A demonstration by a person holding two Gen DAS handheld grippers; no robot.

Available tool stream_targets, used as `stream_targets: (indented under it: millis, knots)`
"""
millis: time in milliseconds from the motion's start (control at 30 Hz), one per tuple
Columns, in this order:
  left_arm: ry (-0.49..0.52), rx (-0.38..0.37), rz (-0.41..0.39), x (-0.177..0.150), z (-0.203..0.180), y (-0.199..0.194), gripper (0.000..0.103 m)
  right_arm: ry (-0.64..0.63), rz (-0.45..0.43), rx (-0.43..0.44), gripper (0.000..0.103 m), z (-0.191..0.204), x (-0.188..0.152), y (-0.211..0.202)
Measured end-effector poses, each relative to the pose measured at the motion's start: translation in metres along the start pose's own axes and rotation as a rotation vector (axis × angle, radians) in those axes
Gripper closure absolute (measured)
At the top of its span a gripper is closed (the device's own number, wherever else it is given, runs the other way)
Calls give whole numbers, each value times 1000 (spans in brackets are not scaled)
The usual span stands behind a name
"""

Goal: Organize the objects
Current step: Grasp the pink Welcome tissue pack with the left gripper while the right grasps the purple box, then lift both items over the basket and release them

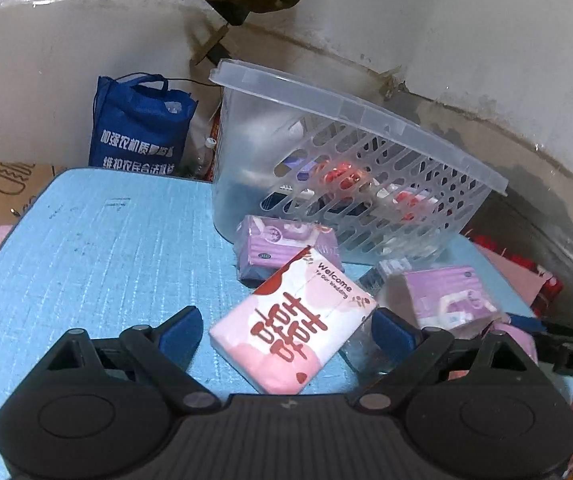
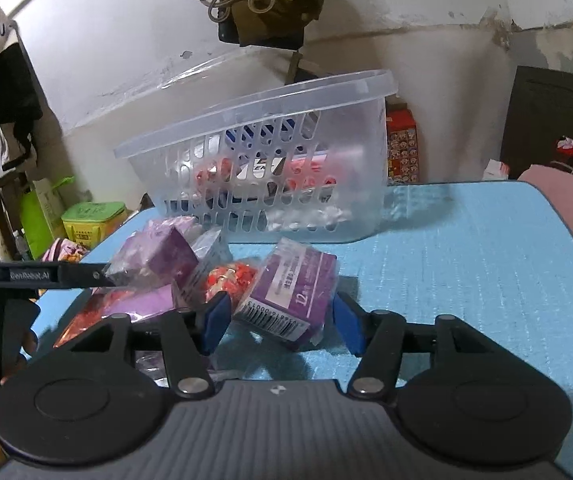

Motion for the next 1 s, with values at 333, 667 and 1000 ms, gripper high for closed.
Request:
stream_targets:
  millis: [333, 667, 1000]
  knots:
    - [-54, -71, -112, 3, 6, -21, 21, 14, -97, -40, 46, -3, 2, -15]
    - [-53, -96, -154, 6, 7, -28, 21, -8, -166, -71, 46, -1, 5, -23]
    - [-41, -109, -207, 7, 5, -38, 21, -19, -226, -89, 46, 2, 7, -32]
Point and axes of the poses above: each gripper's, at about its wrist camera, not at the fingertips, and y roughly the way its jaws point, z to its left, x to its top, the point moved 7 cm from there along y, roughly the way its jaws point, and after that the axes turned 8 degrees about -x, right-handed, at the moved point
